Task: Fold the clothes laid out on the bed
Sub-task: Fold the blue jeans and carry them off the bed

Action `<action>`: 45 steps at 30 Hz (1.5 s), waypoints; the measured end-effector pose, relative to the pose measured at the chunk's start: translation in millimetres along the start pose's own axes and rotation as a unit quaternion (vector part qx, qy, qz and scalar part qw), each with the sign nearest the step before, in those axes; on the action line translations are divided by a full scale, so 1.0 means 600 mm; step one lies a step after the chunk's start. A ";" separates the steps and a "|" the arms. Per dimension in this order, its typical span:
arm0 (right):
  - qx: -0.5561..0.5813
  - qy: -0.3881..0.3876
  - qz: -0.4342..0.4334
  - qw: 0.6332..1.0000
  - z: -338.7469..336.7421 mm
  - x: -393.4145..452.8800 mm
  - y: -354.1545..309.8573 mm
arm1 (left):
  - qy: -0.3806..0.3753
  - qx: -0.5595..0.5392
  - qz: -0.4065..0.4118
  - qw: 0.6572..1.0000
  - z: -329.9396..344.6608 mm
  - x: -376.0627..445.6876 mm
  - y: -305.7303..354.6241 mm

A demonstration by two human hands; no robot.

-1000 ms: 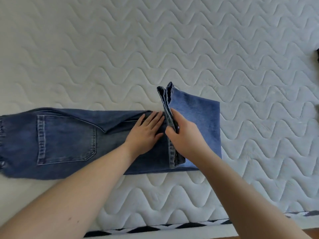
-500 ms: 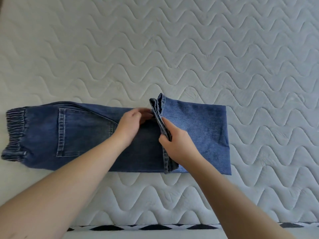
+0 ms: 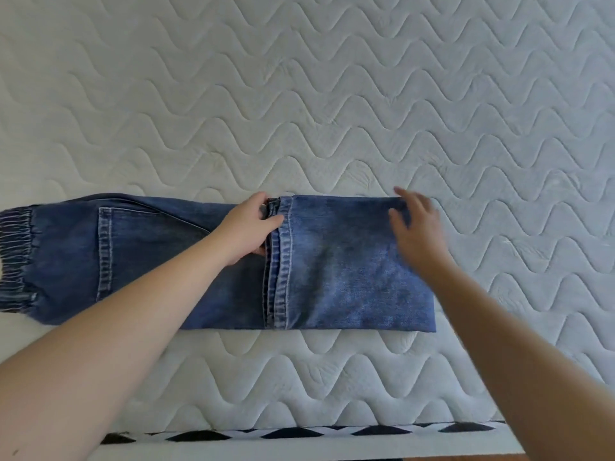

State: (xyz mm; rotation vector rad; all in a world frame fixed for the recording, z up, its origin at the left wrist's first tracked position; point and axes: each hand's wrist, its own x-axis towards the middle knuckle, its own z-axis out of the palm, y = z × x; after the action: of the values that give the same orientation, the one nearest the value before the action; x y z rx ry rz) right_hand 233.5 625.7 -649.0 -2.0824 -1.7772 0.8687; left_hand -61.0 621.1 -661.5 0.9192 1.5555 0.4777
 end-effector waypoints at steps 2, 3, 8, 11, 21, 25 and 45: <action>-0.038 -0.031 0.041 0.998 -0.012 0.042 0.035 | -0.018 0.000 0.007 1.000 -0.014 -0.005 -0.009; -0.038 -0.052 0.054 0.996 -0.014 0.059 0.049 | -0.022 0.012 0.014 1.000 -0.023 -0.005 -0.014; 0.019 -0.113 0.045 0.992 -0.016 0.097 0.073 | 0.037 0.068 0.018 0.997 -0.068 0.006 -0.031; -0.010 -0.114 0.030 0.993 -0.014 0.103 0.073 | 0.074 0.080 -0.004 0.994 -0.078 0.016 -0.040; 0.045 -0.093 0.109 0.989 -0.008 0.110 0.066 | 0.088 0.183 -0.048 0.978 -0.082 0.027 -0.061; 0.017 -0.100 0.113 0.988 -0.009 0.113 0.054 | 0.088 0.262 -0.031 0.961 -0.095 0.017 -0.052; -0.013 -0.082 0.208 0.975 0.050 -0.030 0.078 | 0.154 0.579 0.136 0.789 -0.010 -0.027 -0.158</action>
State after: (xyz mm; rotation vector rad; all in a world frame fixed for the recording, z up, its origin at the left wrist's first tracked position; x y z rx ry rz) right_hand 252.0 593.0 -693.7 -2.5148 -1.4478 1.1593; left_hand -94.3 552.6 -720.7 2.1045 2.0147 -0.2464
